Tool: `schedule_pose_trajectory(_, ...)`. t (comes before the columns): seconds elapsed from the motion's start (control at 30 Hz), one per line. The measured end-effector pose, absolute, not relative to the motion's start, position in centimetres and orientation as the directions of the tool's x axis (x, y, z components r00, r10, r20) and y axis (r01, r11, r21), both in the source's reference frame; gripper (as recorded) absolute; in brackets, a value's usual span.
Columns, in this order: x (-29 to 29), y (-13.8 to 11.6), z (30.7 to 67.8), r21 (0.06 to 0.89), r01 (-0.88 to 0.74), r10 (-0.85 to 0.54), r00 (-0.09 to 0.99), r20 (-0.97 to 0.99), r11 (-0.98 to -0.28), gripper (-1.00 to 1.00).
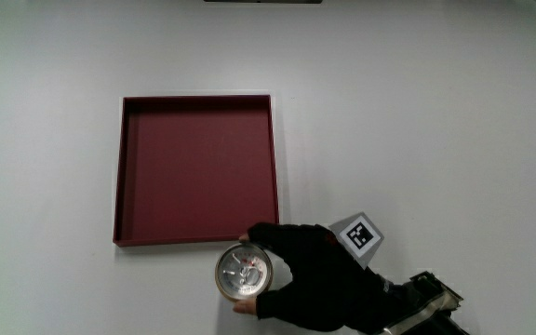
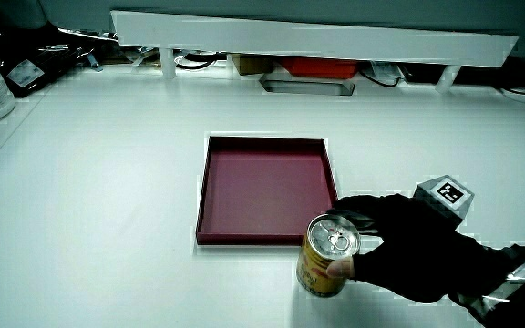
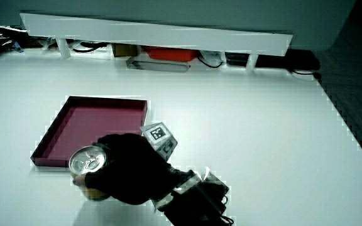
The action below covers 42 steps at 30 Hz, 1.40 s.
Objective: Place red bull on desk
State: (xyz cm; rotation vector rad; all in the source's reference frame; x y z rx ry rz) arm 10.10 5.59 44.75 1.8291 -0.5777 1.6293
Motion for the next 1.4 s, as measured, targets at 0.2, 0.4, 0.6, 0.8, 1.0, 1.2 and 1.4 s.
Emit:
schedule_pose_trajectory(0.2, 10.3, 7.0, 46.7, 0.203, -0.690, 0.118, 0.169, 0.978, -0.695, 0.00)
schedule_pose_trajectory(0.4, 10.6, 7.9, 48.4, 0.225, -0.693, 0.169, 0.149, 0.974, -0.685, 0.00)
schedule_pose_trajectory(0.6, 11.0, 8.1, 48.6, 0.235, -0.681, 0.174, 0.159, 0.972, -0.694, 0.00)
schedule_pose_trajectory(0.8, 10.9, 8.2, 48.7, 0.231, -0.682, 0.177, 0.149, 0.973, -0.694, -0.04)
schedule_pose_trajectory(1.0, 11.0, 8.3, 48.9, 0.247, -0.681, 0.178, 0.172, 0.969, -0.689, -0.29)
schedule_pose_trajectory(1.2, 11.0, 8.4, 49.0, 0.256, -0.684, 0.186, 0.176, 0.967, -0.683, -0.54)
schedule_pose_trajectory(1.4, 11.4, 7.9, 48.7, 0.276, -0.712, 0.286, 0.110, 0.952, -0.646, -0.79)
